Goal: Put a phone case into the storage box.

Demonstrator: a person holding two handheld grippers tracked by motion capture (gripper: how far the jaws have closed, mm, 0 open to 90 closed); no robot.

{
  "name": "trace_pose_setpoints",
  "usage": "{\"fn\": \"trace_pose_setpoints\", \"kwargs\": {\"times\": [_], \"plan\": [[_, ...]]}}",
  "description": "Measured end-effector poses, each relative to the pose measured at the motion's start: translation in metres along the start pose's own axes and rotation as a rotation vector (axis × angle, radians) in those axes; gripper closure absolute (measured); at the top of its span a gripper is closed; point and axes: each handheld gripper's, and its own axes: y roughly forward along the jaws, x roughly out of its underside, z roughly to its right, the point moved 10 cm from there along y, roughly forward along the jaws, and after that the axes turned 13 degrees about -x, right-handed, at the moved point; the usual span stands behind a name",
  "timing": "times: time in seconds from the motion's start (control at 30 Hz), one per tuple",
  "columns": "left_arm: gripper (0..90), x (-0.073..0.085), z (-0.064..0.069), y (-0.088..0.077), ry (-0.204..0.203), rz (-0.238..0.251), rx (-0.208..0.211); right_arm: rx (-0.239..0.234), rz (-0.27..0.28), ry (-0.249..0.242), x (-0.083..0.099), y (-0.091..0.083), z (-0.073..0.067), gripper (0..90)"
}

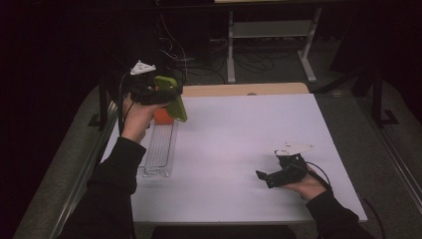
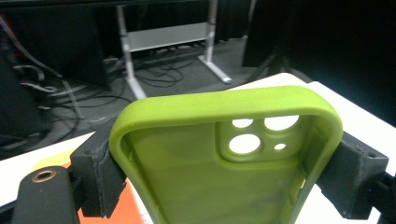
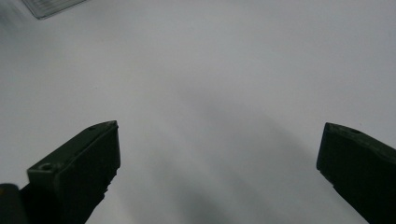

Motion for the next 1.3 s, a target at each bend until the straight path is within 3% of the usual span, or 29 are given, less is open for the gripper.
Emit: {"fn": "trace_pose_setpoints", "kwargs": {"times": [0.13, 0.53, 0.93, 1.3], "plan": [[13.9, 0.002, -0.015, 0.005, 0.014, -0.01, -0.075, 0.0, 0.01, 0.017, 0.004, -0.005, 0.0, 0.0], [13.9, 0.011, -0.047, 0.026, -0.025, -0.06, -0.26, 0.001, 0.015, 0.011, 0.007, -0.01, 0.002, 0.0], [13.8, 0.033, -0.057, 0.048, -0.014, -0.118, -0.334, -0.003, 0.014, 0.009, 0.006, -0.011, 0.001, 0.0], [13.7, 0.061, -0.065, 0.066, -0.015, -0.186, -0.352, 0.0, 0.016, 0.009, 0.006, -0.012, 0.002, 0.0]]}}
